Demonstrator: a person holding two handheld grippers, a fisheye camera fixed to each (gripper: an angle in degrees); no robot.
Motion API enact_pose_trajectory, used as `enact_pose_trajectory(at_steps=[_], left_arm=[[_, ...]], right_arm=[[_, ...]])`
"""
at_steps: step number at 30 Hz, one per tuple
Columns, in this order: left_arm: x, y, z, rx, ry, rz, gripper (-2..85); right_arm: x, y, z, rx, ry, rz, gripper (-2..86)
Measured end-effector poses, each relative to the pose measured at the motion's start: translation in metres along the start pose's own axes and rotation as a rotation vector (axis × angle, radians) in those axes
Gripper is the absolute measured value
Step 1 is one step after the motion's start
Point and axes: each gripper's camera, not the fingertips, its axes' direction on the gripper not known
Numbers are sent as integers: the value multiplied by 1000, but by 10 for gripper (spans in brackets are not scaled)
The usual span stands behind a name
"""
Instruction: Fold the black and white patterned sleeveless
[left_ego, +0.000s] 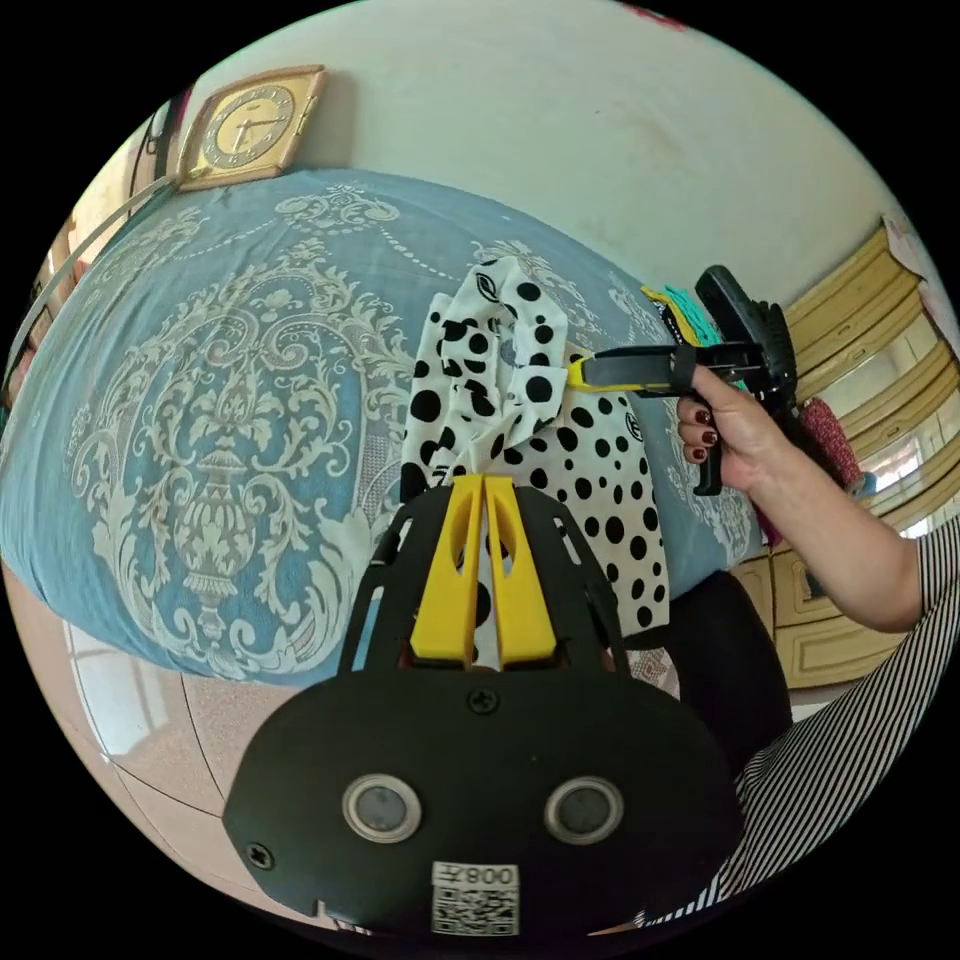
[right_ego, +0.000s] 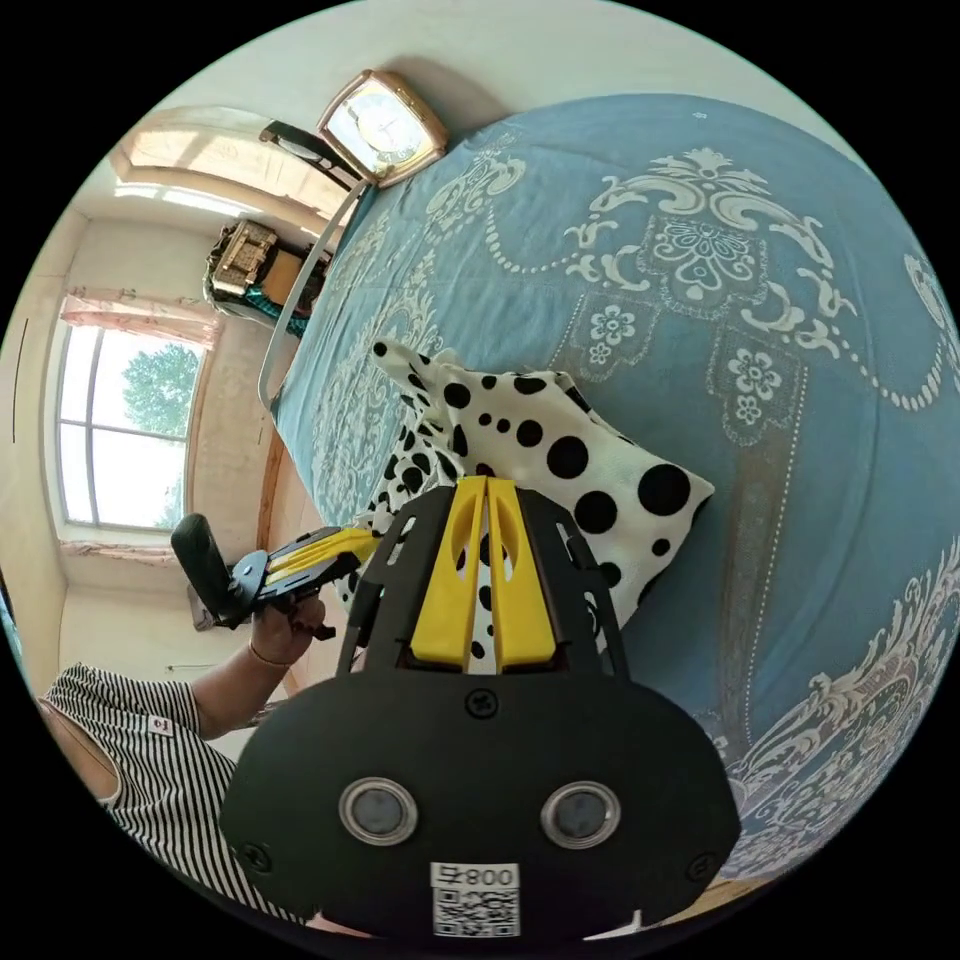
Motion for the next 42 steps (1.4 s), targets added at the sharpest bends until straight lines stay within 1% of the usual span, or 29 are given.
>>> enact_pose_trajectory(at_steps=[3,7,10,12,14,17,18,22,24,26,28,29,32,35,38,39,42], left_arm=[[-17,1,-9,25,41,-88,1],[-24,4,-20,63,86,-160,1],[-1,0,-38,120,83,-94,2],[18,-8,-41,122,103,-28,2],[34,-18,-34,76,107,29,2],[46,-36,-25,20,11,58,2],[41,-41,-24,11,-13,28,2],[20,-47,-29,21,95,-63,2],[23,-47,-35,21,92,-65,2],[30,-48,-42,19,67,-61,2],[37,-47,-55,33,54,-65,2],[37,-47,-58,33,49,-68,2],[39,-47,-68,20,58,-92,2],[46,-45,-90,56,50,-102,2],[47,-40,-94,-18,16,-129,2],[46,-37,-97,-24,32,-138,2],[55,-33,-123,24,29,-145,2]], right_arm=[[-23,0,16,-50,-7,-72,1],[-51,-13,33,-85,-108,-114,1],[-69,-22,37,-71,-177,-119,1],[-77,-28,42,-73,-191,-111,1],[-84,-32,52,-98,-203,-104,1],[-99,-25,53,-103,-223,-117,1],[-107,-16,45,-82,-215,-140,1],[-122,19,18,-18,-141,-182,1],[-122,27,16,6,-93,-168,1],[-123,29,22,1,-60,-162,1],[-128,26,47,-71,18,-161,1],[-129,25,54,-94,26,-162,1],[-140,28,56,-108,5,-157,1],[-159,49,45,-110,61,-205,1],[-162,86,19,-62,51,-204,2],[-156,104,6,-26,37,-178,2],[-134,156,-31,62,-63,-94,3]])
